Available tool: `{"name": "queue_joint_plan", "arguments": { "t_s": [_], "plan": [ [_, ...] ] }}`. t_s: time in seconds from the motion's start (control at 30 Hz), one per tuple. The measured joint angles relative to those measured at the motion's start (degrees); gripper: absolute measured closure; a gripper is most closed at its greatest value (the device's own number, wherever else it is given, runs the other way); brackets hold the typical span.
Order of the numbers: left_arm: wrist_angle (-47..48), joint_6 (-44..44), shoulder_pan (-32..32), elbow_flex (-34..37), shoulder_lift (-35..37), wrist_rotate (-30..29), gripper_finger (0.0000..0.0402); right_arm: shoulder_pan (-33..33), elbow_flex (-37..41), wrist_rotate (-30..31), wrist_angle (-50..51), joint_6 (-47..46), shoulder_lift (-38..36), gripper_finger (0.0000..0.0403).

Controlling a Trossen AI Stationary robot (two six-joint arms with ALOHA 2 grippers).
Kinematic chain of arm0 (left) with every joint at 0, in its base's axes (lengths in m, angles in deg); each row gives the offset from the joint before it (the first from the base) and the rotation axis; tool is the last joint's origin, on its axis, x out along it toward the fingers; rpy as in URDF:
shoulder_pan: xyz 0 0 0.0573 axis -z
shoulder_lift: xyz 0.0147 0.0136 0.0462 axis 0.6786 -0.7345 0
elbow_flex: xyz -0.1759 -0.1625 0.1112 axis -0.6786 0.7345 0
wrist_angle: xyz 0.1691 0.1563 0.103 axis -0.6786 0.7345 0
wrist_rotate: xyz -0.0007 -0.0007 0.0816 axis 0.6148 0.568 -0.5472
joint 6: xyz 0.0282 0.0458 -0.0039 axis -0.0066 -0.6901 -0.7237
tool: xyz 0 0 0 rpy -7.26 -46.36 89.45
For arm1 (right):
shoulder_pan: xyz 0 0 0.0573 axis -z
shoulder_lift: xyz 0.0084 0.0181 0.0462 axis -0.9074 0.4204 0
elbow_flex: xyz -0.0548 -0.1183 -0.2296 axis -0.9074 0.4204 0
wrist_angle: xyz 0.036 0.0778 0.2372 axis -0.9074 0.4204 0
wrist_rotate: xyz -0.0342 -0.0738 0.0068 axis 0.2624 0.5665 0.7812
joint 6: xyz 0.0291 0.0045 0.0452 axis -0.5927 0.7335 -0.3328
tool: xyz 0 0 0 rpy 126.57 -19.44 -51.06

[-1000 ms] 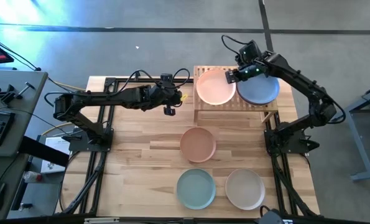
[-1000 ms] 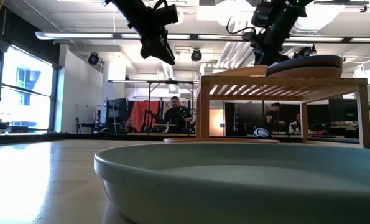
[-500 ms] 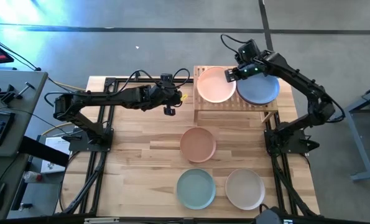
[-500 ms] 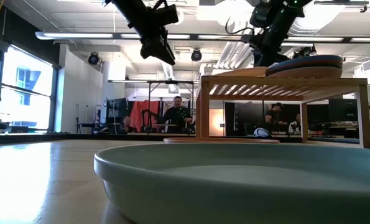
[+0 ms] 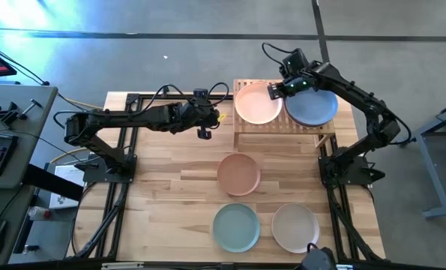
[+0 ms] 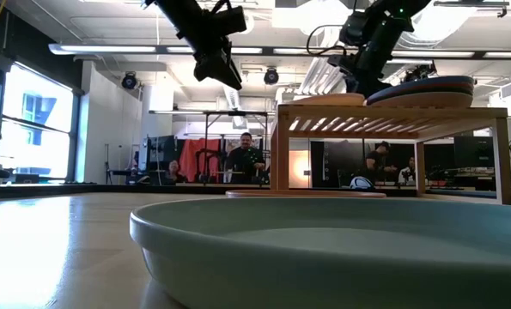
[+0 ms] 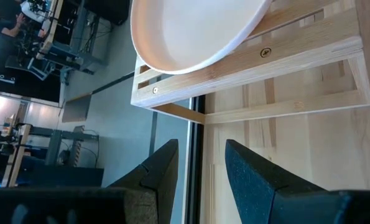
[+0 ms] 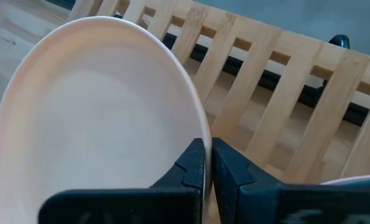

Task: Place and stack plates onto a shelf
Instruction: Put the light orange plate on the shelf, then stack the white plate on top of the light orange plate on the shelf

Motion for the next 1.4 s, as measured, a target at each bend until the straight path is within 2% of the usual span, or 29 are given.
{"name": "queue_joint_plan", "arguments": {
  "t_s": [0.4,0.67,0.83,1.13,1.27,1.4],
  "plan": [
    [0.0,0.0,0.0,0.0,0.0,0.0,0.0280,0.0,0.0,0.0,0.1,-0.1,-0.3,0.0305],
    [0.0,0.0,0.0,0.0,0.0,0.0,0.0280,-0.1,0.0,-0.3,-0.6,0.0,-5.3,0.0297],
    [0.2,-0.5,0.0,0.0,0.0,0.0,0.0280,-1.8,0.0,-2.8,-2.0,0.3,-9.3,0.0297],
    [0.2,-1.4,0.0,0.0,0.0,0.0,0.0280,-10.9,0.0,-8.4,-6.8,-3.4,-15.6,0.0297],
    [0.2,-1.4,0.0,0.0,0.0,0.0,0.0280,-17.4,0.0,-7.7,-6.4,-8.7,-17.3,0.0297],
    [0.2,-1.5,0.0,0.0,0.0,0.0,0.0280,-24.8,-0.1,-4.3,-3.3,-13.8,-17.5,0.0297]
  ]
}}
